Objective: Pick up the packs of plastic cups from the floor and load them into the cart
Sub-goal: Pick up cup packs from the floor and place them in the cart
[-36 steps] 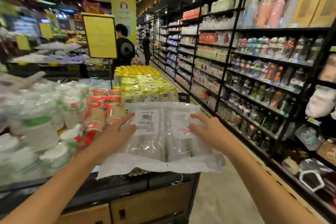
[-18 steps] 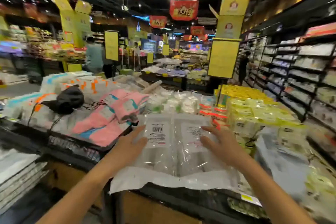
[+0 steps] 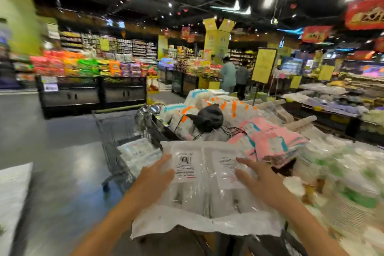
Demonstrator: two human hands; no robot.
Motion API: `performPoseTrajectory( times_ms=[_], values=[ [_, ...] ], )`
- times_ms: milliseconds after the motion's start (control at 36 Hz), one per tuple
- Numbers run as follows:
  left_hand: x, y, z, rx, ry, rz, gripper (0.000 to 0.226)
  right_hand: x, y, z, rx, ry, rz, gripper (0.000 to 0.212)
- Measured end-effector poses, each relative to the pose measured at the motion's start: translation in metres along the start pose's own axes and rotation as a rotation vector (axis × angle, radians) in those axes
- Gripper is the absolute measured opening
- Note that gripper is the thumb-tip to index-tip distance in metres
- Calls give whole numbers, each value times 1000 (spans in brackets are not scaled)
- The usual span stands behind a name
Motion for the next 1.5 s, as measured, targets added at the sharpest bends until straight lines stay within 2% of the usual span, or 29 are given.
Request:
performPoseTrajectory(
  times_ms=[139, 250, 361, 444, 528, 639, 833, 1000, 1139, 1278, 1500],
  values=[
    [-10, -41, 31, -71, 131, 133, 51, -60, -22, -52, -83, -100, 118, 50],
    [-26, -63, 46, -35, 216, 187, 58, -110, -25, -90, -86, -146, 174, 55],
    [-56, -71, 48, 26, 268, 203, 56, -161, -22, -112, -88, -174, 205, 39],
    [-91, -72, 46, 88, 281, 242, 59, -204, -12, -118, -94, -170, 234, 41],
    [-130, -65, 36, 122, 318, 238, 61, -250, 6, -123, -124, -194, 231, 46],
    [-186, -57, 21, 136, 350, 217, 46, -306, 23, -123, -128, -233, 240, 47],
    [-267, -73, 11, 141, 412, 209, 41, -387, 38, -131, -108, -249, 248, 46],
    [-312, -92, 20, 151, 402, 214, 44, -443, 34, -158, -111, -279, 254, 50],
    [-366, -113, 57, 133, 404, 263, 47, -509, 13, -191, -117, -298, 284, 58],
    [-434, -139, 114, 139, 470, 235, 47, -575, -43, -206, -114, -262, 303, 46],
    [-522, -188, 186, 106, 475, 195, 49, -665, -101, -251, -108, -232, 299, 46]
  ],
)
Point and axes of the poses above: each hand's wrist, its own x-axis away from the middle knuckle, its own z-axis out of the back of the hand, y = z × x, the point moved 1 cm from there along -x, towards the middle knuckle
